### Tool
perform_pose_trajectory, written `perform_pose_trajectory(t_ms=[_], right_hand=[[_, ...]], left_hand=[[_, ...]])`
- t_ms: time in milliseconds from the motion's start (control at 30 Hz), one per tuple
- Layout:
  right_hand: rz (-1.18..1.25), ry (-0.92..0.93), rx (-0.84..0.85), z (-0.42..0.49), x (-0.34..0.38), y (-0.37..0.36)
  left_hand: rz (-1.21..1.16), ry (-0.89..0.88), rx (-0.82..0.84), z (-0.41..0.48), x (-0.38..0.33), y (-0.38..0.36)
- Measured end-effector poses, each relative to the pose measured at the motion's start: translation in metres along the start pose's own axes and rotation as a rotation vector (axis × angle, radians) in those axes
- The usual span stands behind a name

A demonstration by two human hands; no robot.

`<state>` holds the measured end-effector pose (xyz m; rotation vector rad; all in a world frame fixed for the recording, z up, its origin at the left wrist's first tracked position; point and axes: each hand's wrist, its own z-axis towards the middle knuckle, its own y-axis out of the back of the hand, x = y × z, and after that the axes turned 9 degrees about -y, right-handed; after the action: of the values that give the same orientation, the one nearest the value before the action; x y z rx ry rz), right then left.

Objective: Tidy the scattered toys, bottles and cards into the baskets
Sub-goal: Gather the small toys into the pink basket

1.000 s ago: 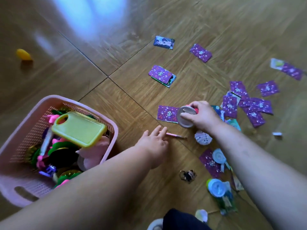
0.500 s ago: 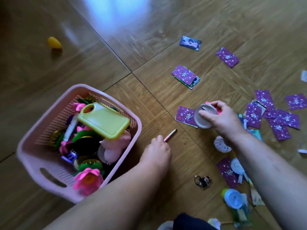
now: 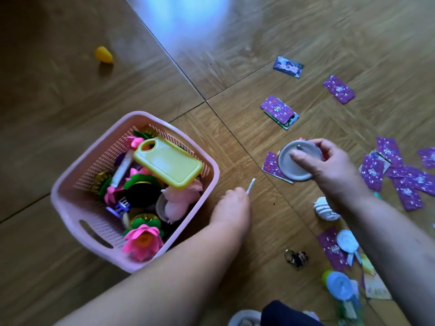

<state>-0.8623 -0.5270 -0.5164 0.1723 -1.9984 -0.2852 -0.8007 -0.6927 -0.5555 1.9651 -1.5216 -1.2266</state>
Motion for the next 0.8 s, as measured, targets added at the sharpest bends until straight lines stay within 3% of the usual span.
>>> perform_pose_trajectory(t_ms=[133, 267, 400, 533, 633, 733, 800], right_hand=[[0.198, 0.090, -0.029, 0.001, 0.031, -0.014], [0.390, 0.113, 0.036, -0.003, 0.063, -0.040], [0.148, 0.141, 0.348, -0.031, 0.075, -0.094], [-0.062, 0.124, 0.573, -0.058, 0.076, -0.143], [-0.186, 0.126, 0.513, -0.054, 0.077, -0.145], [-0.179, 0.101, 0.336, -0.042, 0.063, -0.116], [-0.306, 0.008, 0.225, -0.038, 0.035, -0.086]], left_hand=[[-0.171, -0.093, -0.170, -0.034, -0.008, 0.026], [-0.310, -0.022, -0.441, -0.072, 0.019, 0.065], [-0.364, 0.169, -0.660, -0.103, 0.078, 0.092], [-0.286, 0.410, -0.623, -0.116, 0.121, 0.090], [-0.215, 0.395, -0.652, -0.118, 0.124, 0.086], [-0.183, 0.277, -0.685, -0.116, 0.115, 0.083], [-0.137, 0.190, -0.684, -0.114, 0.107, 0.077]])
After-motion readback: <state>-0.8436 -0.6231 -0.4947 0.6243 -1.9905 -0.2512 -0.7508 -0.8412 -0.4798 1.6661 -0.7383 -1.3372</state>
